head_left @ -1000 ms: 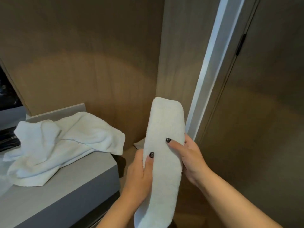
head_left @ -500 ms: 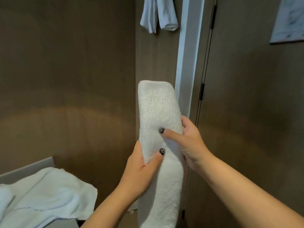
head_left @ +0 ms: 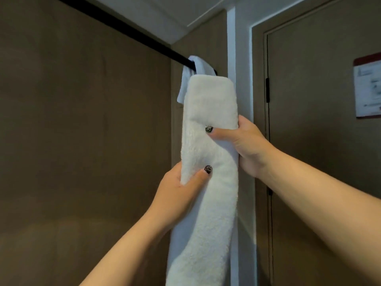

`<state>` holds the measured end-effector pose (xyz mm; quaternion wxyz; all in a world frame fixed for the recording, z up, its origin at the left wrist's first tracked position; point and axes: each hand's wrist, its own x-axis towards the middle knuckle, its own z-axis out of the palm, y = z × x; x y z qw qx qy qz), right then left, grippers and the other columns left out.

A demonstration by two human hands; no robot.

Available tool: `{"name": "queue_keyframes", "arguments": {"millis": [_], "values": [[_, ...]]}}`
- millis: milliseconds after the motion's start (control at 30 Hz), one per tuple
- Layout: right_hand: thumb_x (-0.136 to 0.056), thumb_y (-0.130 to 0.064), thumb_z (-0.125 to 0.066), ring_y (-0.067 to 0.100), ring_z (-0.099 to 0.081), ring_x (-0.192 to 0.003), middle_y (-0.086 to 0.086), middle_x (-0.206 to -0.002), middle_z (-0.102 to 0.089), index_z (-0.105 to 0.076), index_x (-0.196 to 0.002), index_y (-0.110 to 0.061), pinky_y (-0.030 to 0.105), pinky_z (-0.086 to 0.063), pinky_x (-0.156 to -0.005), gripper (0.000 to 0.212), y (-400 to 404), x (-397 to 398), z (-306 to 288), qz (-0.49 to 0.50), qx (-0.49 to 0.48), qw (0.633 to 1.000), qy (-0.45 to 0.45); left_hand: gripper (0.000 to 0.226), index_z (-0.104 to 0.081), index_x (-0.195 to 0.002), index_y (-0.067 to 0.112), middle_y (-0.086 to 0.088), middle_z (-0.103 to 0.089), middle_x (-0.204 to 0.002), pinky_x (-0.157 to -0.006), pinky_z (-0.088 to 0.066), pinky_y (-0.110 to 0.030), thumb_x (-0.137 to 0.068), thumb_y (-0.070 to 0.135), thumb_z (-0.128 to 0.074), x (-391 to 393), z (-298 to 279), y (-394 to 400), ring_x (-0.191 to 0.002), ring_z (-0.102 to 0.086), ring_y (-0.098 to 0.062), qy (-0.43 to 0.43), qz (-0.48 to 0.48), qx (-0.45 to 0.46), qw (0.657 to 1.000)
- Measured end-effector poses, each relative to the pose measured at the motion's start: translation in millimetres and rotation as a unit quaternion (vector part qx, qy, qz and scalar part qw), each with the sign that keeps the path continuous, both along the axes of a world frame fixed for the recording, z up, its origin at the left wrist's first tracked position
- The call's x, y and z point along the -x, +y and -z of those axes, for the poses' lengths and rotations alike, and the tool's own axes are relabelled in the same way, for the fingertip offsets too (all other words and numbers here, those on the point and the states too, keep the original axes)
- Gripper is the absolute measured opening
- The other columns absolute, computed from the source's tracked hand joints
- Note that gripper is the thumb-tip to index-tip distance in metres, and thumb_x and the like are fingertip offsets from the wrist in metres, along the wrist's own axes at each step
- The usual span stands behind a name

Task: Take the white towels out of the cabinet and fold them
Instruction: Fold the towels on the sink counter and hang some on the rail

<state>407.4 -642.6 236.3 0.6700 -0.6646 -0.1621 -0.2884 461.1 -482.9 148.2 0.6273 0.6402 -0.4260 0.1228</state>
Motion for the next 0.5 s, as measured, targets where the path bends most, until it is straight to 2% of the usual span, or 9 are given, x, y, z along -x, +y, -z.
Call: {"name": "queue_keyframes", "arguments": {"millis": [67, 133, 200, 333, 467, 500], "values": [[-0.078, -0.003, -0.077, 0.025, -0.069, -0.106, 0.006, -0.120, -0.070, -0.054, -0.131, -0.013, 0.044, -0.057, -0.088, 0.059, 2.0, -18.7, -27.1, -0.007, 0.006, 0.999, -0.044, 0.027, -0.075, -0.098, 0.025, 0.004, -0.076, -0.102, -0.081, -0.060, -0.032, -0.074, 0.039, -0.078, -22.9, -15.6, -0.7, -0.096, -0.073, -0.017, 0.046, 0.032, 0.031, 0.998], [-0.078, -0.003, -0.078, 0.025, -0.069, -0.106, 0.006, -0.121, -0.069, -0.054, -0.132, -0.012, 0.044, -0.057, -0.089, 0.059, 4.5, -38.6, -51.9, -0.008, 0.009, 0.997, -0.078, 0.041, -0.073, -0.102, 0.024, 0.003, -0.076, -0.104, -0.087, -0.059, -0.038, -0.065, 0.036, -0.084, -46.0, -28.1, -1.8, -0.098, -0.072, -0.017, 0.044, 0.033, 0.050, 0.997], [-0.077, -0.004, -0.078, 0.025, -0.070, -0.103, 0.007, -0.120, -0.069, -0.056, -0.129, -0.012, 0.042, -0.058, -0.086, 0.057, 7.0, -57.7, -73.3, 0.002, 0.015, 0.995, -0.102, 0.051, -0.067, -0.111, 0.026, 0.008, -0.075, -0.106, -0.089, -0.058, -0.039, -0.063, 0.034, -0.085, -66.5, -35.9, -5.4, -0.099, -0.071, -0.012, 0.025, 0.009, 0.059, 0.998], [-0.077, -0.003, -0.079, 0.023, -0.072, -0.094, 0.007, -0.113, -0.071, -0.058, -0.120, -0.014, 0.037, -0.060, -0.077, 0.049, 4.9, -92.3, -110.3, 0.041, 0.028, 0.989, -0.140, 0.059, -0.059, -0.115, 0.035, 0.021, -0.070, -0.107, -0.086, -0.056, -0.031, -0.061, 0.038, -0.084, -100.3, -44.6, -17.1, -0.098, -0.068, -0.001, -0.001, -0.031, 0.058, 0.998], [-0.077, -0.009, -0.081, 0.018, -0.074, -0.080, 0.001, -0.106, -0.073, -0.060, -0.115, -0.020, 0.032, -0.060, -0.061, 0.044, -9.3, -120.2, -144.5, 0.045, 0.029, 0.985, -0.167, 0.053, -0.055, -0.113, 0.041, 0.032, -0.063, -0.106, -0.077, -0.051, -0.017, -0.064, 0.046, -0.076, -129.9, -67.1, -25.3, -0.098, -0.063, 0.008, -0.080, -0.084, 0.046, 0.992], [-0.078, -0.011, -0.081, 0.018, -0.074, -0.080, 0.000, -0.105, -0.073, -0.060, -0.114, -0.020, 0.033, -0.060, -0.062, 0.043, -12.7, -127.1, -152.7, 0.044, 0.029, 0.984, -0.172, 0.054, -0.055, -0.112, 0.041, 0.033, -0.063, -0.105, -0.074, -0.050, -0.015, -0.063, 0.048, -0.075, -136.8, -75.6, -25.9, -0.097, -0.062, 0.009, -0.096, -0.097, 0.045, 0.990]]}}
